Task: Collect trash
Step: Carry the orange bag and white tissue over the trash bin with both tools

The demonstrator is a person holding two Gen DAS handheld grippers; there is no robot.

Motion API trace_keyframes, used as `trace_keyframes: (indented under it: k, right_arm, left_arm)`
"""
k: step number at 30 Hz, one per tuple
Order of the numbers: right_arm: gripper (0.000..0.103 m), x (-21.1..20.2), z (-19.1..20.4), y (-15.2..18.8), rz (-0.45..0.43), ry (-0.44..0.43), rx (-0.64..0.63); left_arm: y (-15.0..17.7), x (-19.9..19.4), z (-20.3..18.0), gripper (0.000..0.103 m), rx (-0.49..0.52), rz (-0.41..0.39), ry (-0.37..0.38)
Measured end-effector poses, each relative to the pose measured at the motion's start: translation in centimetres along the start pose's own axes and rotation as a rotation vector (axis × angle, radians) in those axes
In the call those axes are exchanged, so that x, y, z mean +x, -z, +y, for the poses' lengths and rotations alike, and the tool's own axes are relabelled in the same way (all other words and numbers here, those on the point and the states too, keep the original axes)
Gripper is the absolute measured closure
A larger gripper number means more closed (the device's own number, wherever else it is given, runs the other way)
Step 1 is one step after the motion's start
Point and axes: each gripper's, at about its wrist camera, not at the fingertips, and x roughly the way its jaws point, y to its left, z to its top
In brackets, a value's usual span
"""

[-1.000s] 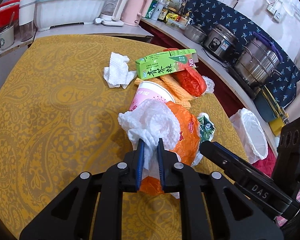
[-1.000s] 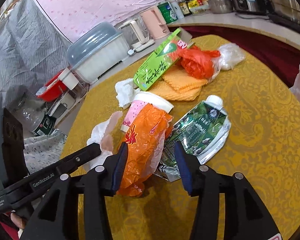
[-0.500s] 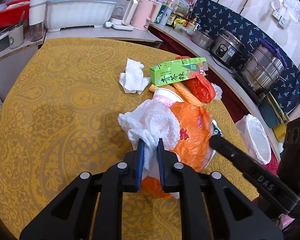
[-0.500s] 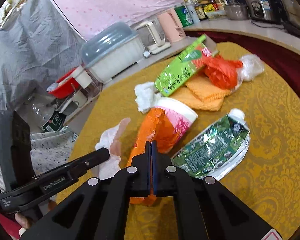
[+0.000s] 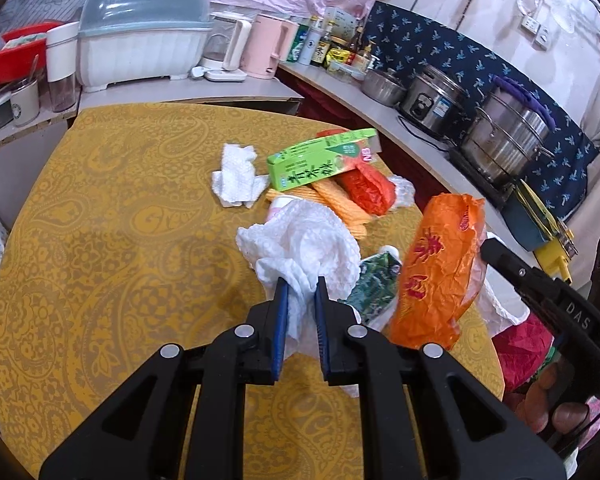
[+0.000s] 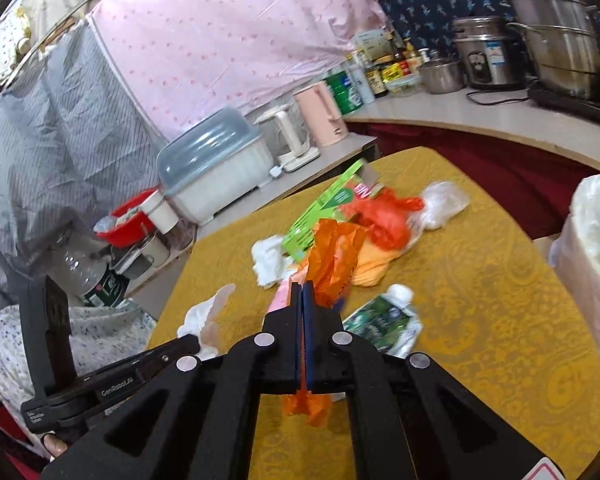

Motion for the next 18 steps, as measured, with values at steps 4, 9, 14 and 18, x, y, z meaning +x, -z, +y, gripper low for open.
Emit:
trace_keyframes:
  k: [4, 9, 14, 18]
  right_arm:
    - [0.101, -2.1, -2.6, -1.0, -0.049, 0.043, 0.030]
    - [0.101, -4.7, -5.9, -1.9, -0.100, 0.099, 0.061]
    - [0.101, -7.3, -9.2, -2.4, -0.144, 0.144, 0.090]
    - [0.101, -9.0, -11.7, -2.5, -0.166, 0.173, 0.112]
  left_arm:
    - [-0.2, 0.3, -2.6, 0.090, 0.046, 0.001, 0.023]
    - [-0.7, 1.1, -6.9, 0.090, 0.110, 0.006, 0.071]
    - [-1.3, 2.7, -12.2, 0.090, 0.181, 0.020, 0.127]
    - [-1.5, 3.9, -17.0, 0.090, 0.247, 0.027, 0.172]
